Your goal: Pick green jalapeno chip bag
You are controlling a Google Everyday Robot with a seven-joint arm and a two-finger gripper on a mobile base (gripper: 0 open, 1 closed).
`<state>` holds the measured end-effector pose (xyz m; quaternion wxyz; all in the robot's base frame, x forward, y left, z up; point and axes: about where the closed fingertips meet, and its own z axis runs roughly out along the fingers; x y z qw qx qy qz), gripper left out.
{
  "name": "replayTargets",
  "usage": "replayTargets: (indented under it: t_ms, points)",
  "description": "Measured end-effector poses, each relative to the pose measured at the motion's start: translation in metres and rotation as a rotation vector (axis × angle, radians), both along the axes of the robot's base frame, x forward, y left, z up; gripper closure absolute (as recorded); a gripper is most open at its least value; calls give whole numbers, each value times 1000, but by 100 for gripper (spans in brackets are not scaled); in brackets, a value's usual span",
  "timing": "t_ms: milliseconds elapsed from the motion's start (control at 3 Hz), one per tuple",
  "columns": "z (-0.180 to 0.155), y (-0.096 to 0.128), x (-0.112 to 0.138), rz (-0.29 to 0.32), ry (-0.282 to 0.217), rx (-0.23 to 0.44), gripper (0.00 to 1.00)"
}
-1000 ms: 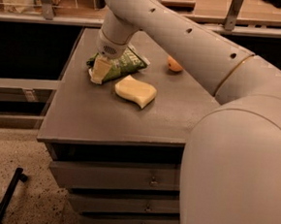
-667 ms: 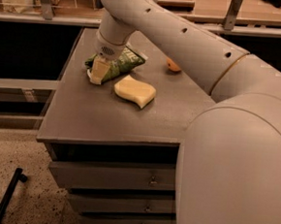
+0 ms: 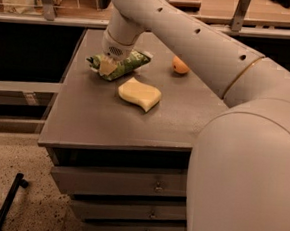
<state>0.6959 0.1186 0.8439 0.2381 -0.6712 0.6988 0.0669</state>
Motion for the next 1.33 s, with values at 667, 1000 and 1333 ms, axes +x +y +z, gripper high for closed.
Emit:
replayTargets:
  t_ms: [667, 1000, 1333]
  points:
    - [65, -38, 25, -29, -135, 47, 100]
    - [98, -47, 29, -6, -183, 127, 100]
    - [104, -47, 29, 0, -188, 143, 100]
